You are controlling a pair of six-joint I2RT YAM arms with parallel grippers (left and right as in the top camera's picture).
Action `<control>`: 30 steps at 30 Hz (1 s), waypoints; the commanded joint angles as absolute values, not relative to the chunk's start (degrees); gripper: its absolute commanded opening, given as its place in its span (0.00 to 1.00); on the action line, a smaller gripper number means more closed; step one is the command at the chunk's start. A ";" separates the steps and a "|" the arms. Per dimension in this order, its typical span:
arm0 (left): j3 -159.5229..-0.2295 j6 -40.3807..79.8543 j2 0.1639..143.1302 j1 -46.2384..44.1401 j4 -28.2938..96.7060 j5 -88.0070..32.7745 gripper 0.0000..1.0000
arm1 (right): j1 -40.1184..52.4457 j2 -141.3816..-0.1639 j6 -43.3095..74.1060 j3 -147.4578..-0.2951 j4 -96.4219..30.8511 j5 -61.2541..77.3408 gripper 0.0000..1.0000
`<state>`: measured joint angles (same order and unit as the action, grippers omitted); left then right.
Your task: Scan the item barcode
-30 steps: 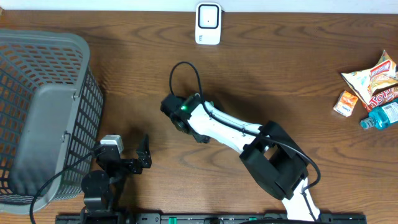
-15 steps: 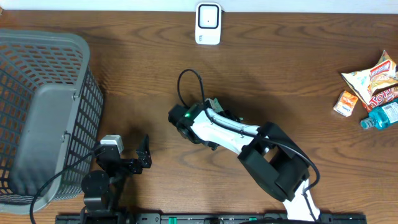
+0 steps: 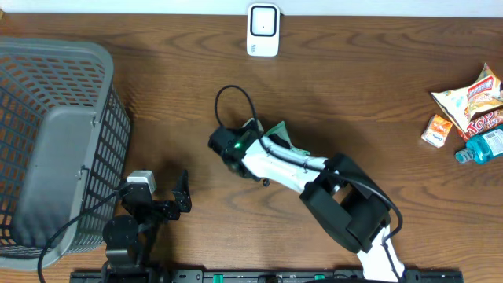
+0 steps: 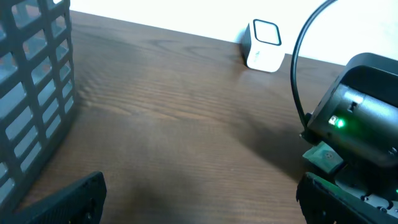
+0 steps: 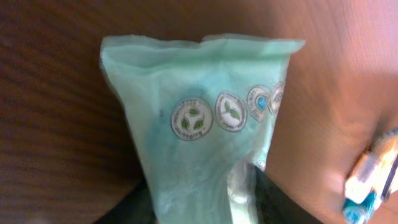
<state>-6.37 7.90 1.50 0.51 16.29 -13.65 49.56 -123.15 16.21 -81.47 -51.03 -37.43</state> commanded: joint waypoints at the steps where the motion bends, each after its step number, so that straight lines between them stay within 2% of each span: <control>1: -5.48 8.43 1.34 0.45 17.52 -14.37 0.98 | 46.13 -128.40 13.43 -79.79 -52.86 -21.15 0.23; 3: -5.48 8.43 1.34 0.45 17.52 -14.37 0.98 | 45.56 -128.35 13.37 -79.83 -53.36 -18.52 0.15; 4: -5.48 8.43 1.34 0.45 17.52 -14.37 0.98 | 45.32 -127.94 13.15 -80.18 -53.63 -17.21 0.06; 5: -5.48 8.43 1.34 0.45 17.52 -14.37 0.98 | 45.04 -127.57 12.82 -80.82 -54.06 -15.27 0.01; 11: -5.48 8.43 1.34 0.45 17.52 -14.37 0.98 | 40.36 -122.93 3.68 -90.24 -63.40 11.86 0.01; 16: -5.48 8.43 1.34 0.45 17.52 -14.37 0.98 | 32.49 -120.03 -6.96 -96.07 -71.70 45.21 0.01; 19: -5.48 8.43 1.34 0.45 17.52 -14.37 0.98 | 28.93 -119.79 -16.93 -95.88 -75.94 60.29 0.01; 24: -5.48 8.43 1.34 0.45 17.52 -14.37 0.98 | 26.28 -119.81 -33.80 -95.00 -84.93 73.49 0.01; 25: -5.48 8.43 1.34 0.45 17.52 -14.37 0.98 | 26.33 -119.81 -45.04 -94.96 -88.92 74.74 0.01; 27: -5.48 8.43 1.34 0.45 17.52 -14.37 0.98 | 26.98 -119.81 -58.92 -94.96 -93.73 74.22 0.01; 30: -5.48 8.43 1.34 0.45 17.52 -14.37 0.98 | 28.40 -119.79 -74.15 -94.43 -97.51 74.08 0.01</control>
<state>-6.37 7.90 1.50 0.51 16.29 -13.65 26.63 -121.58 -48.53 -94.80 -96.40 67.90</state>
